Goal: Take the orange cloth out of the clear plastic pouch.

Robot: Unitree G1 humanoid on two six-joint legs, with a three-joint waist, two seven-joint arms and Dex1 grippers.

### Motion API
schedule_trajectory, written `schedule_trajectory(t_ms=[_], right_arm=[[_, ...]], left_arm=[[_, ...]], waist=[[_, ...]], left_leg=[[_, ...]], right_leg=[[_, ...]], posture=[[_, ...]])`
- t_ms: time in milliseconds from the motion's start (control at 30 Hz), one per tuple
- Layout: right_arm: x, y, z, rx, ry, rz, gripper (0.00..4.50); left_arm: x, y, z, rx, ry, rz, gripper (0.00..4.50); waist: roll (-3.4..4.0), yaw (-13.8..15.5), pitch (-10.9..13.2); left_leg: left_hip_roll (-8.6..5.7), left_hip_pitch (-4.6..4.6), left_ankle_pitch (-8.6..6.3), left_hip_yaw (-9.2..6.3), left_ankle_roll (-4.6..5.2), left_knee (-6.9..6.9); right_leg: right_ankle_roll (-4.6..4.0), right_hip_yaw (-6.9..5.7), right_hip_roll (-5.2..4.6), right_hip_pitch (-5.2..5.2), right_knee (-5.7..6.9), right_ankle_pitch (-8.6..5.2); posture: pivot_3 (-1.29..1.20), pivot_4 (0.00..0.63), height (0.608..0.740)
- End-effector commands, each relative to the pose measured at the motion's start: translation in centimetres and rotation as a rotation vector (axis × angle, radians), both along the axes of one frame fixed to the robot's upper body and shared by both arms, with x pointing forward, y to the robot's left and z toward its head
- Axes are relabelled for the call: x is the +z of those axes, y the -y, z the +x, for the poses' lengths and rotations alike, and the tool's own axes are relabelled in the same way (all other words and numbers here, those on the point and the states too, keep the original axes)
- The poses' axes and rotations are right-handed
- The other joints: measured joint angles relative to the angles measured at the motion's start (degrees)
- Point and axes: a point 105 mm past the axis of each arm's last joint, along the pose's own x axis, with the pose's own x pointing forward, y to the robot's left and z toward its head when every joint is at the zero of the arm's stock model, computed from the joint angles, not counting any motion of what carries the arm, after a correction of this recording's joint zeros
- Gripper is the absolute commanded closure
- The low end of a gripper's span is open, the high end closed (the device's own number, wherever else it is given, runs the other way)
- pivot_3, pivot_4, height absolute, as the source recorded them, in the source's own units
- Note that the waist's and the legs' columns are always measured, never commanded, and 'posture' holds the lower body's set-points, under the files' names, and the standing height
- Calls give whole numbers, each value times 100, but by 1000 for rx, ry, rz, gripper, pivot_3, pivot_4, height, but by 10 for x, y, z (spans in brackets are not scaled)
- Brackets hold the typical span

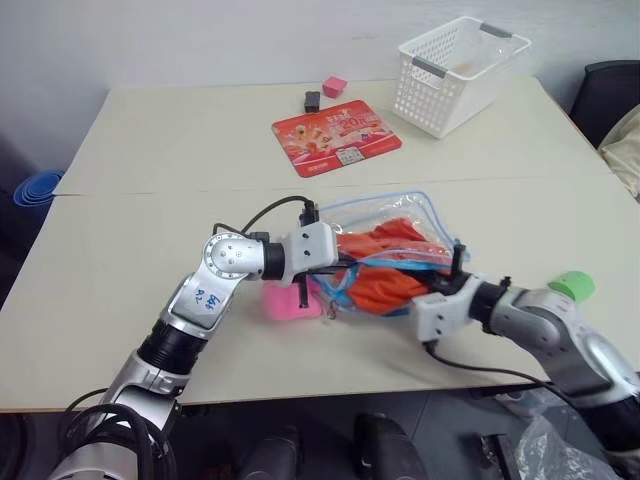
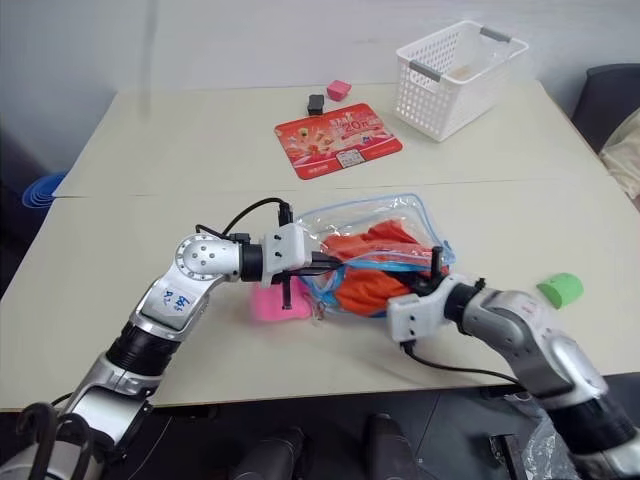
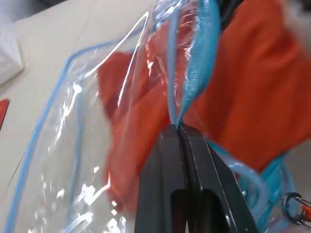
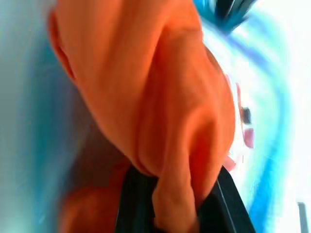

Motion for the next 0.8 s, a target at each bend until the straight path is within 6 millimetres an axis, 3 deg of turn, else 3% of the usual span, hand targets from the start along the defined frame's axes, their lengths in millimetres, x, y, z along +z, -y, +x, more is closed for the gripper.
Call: schedule_trajectory(t_ms=[33, 167, 433, 500, 567, 667, 800], right_arm=[[15, -12, -33, 129, -34, 53, 4485], [-3, -8, -63, 219, -116, -42, 4485], [-32, 46, -88, 206, -258, -258, 4485], [-37, 69, -80, 135, -260, -304, 4485], [-32, 90, -58, -10, -225, -252, 4485], [-19, 118, -21, -240, -151, -127, 4485], [-6, 149, 16, -434, -28, -151, 4485]], left_arm=[[7, -8, 12, 50, 57, -5, 4500], [7, -16, 24, 103, 79, 4, 4500], [23, -61, 50, 221, 157, 67, 4500], [29, -66, 44, 186, 154, 71, 4500], [28, -68, 28, 99, 139, 103, 4500], [16, -70, 1, -15, 112, 199, 4500], [-1, -75, -21, -78, 85, 311, 4500]], waist=[[0, -5, 0], [-2, 2, 1], [-3, -9, 1], [-3, -13, 2], [-4, -21, 2], [0, -26, 1], [3, -18, 3]], left_leg=[[0, 0, 0, 1, 0, -1], [2, 0, 0, 0, 0, 1], [0, 6, 0, 8, 0, 1], [1, 6, 0, 9, 0, 0], [-1, 7, 0, 13, 0, 0], [6, 8, 0, 17, 0, -1], [5, 7, 0, 16, 1, -2]], right_leg=[[0, 0, 0, -1, -2, 0], [0, 1, 0, 1, 0, 0], [0, -3, 2, 2, 4, 0], [0, -4, 3, 2, 4, 0], [0, -4, 3, 2, 5, 0], [0, -1, 4, 3, 1, 0], [-1, 8, 2, 0, 4, 0]], posture=[[0, 150, 740], [0, 150, 740], [0, 150, 740], [0, 150, 740], [0, 150, 740], [0, 150, 740], [0, 150, 740]])
